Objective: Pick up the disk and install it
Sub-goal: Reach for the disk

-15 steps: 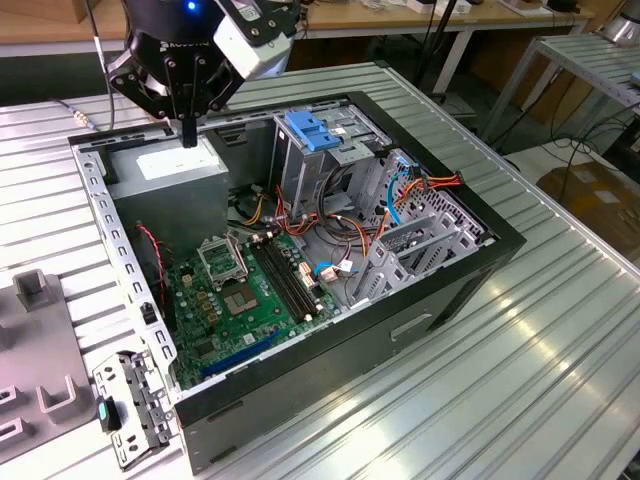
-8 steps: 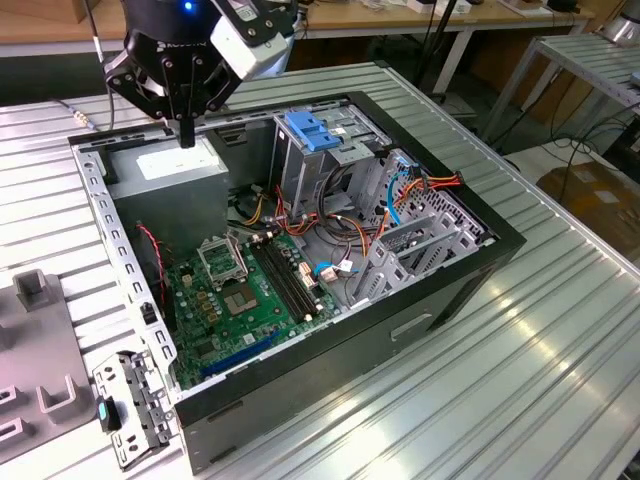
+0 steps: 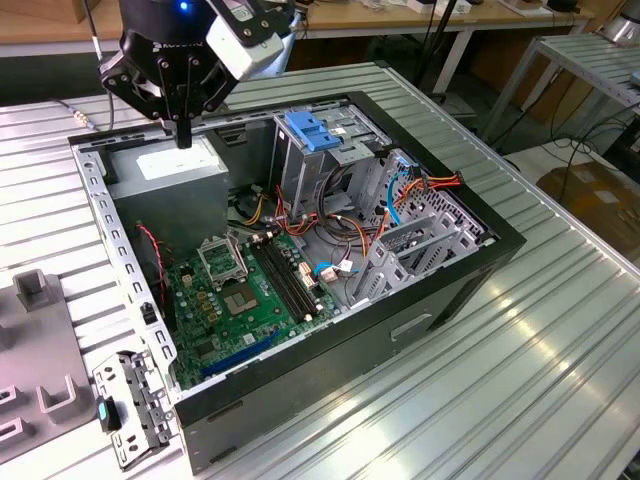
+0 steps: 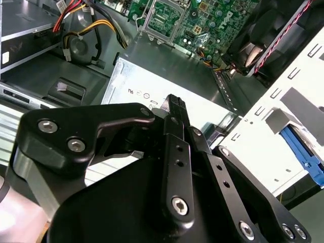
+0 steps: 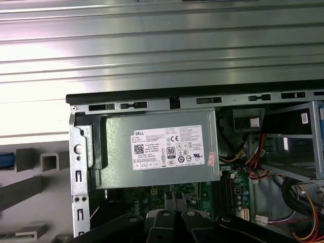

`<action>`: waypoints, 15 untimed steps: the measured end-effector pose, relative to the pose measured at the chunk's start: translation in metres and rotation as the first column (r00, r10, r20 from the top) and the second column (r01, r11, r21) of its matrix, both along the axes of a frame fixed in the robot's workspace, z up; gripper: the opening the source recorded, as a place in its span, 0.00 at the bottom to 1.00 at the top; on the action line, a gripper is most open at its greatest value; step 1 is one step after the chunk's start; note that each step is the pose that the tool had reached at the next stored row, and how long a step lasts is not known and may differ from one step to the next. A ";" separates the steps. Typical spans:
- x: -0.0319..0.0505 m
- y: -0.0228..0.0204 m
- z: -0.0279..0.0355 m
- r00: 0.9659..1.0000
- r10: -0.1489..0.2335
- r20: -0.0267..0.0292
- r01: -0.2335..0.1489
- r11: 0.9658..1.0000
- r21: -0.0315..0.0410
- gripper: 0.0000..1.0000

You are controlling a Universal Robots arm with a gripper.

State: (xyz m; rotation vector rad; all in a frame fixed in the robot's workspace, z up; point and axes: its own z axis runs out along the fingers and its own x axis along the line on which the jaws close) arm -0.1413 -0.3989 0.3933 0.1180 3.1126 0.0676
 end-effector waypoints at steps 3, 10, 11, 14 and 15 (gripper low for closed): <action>-0.0012 0.0000 0.0000 1.000 0.000 0.000 0.000 1.000 0.000 0.11; -0.0060 0.0000 -0.0001 1.000 0.000 -0.001 0.000 1.000 0.000 0.11; -0.0069 0.0000 -0.0001 1.000 0.000 -0.001 0.000 1.000 0.000 0.11; -0.0081 0.0000 -0.0001 1.000 0.000 -0.002 0.000 1.000 0.000 0.11; -0.0086 0.0000 -0.0001 1.000 0.000 -0.002 0.000 1.000 0.000 0.11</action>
